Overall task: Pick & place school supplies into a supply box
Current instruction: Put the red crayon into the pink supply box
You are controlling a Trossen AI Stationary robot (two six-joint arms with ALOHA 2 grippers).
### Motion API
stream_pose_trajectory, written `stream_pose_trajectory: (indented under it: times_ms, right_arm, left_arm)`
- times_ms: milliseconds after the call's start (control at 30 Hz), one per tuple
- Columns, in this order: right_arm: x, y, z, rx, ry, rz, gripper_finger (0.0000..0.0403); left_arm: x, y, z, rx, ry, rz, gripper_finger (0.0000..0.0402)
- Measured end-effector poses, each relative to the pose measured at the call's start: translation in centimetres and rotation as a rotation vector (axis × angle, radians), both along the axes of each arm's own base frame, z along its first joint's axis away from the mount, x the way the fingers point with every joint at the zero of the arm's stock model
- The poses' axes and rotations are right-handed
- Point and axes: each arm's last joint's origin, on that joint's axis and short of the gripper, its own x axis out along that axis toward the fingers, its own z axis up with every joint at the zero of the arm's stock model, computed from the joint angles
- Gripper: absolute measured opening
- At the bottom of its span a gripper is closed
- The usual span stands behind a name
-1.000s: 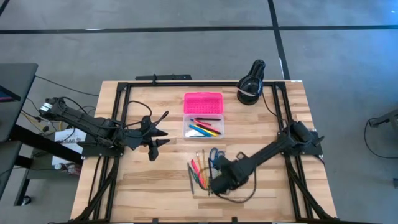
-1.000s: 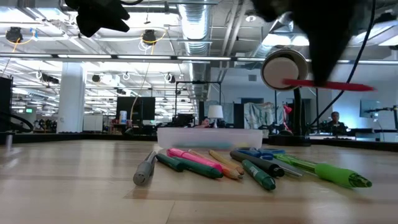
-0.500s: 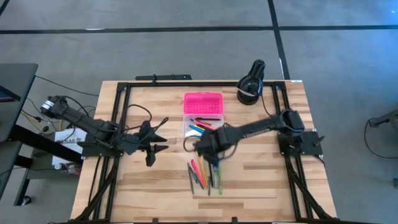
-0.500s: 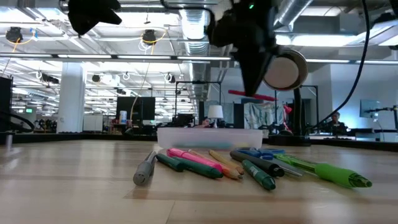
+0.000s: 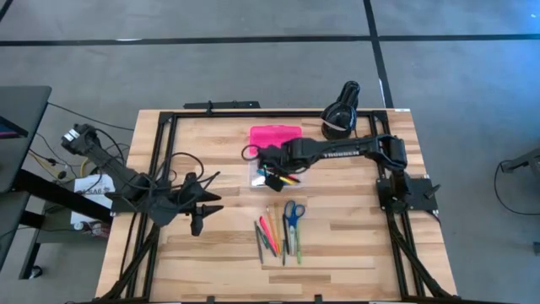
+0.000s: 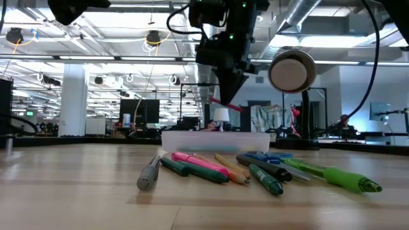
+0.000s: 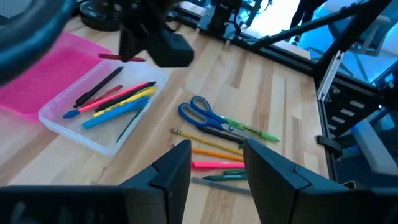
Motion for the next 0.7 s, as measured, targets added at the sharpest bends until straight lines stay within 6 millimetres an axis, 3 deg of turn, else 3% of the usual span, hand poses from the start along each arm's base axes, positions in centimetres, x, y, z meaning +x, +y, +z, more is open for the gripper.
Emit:
stream_pose_trajectory:
  times_ms: [400, 700]
  right_arm:
    - [0.0, -2.7, -0.1, 0.015, -0.015, -0.014, 0.0001]
    - [-1.4, -2.1, -3.6, 0.060, 0.090, 0.000, 0.0001]
  left_arm:
    - [-0.3, -0.4, 0.1, -0.012, -0.026, 0.032, 0.0141]
    - [-0.3, -0.3, 0.1, 0.000, -0.036, 0.054, 0.0141]
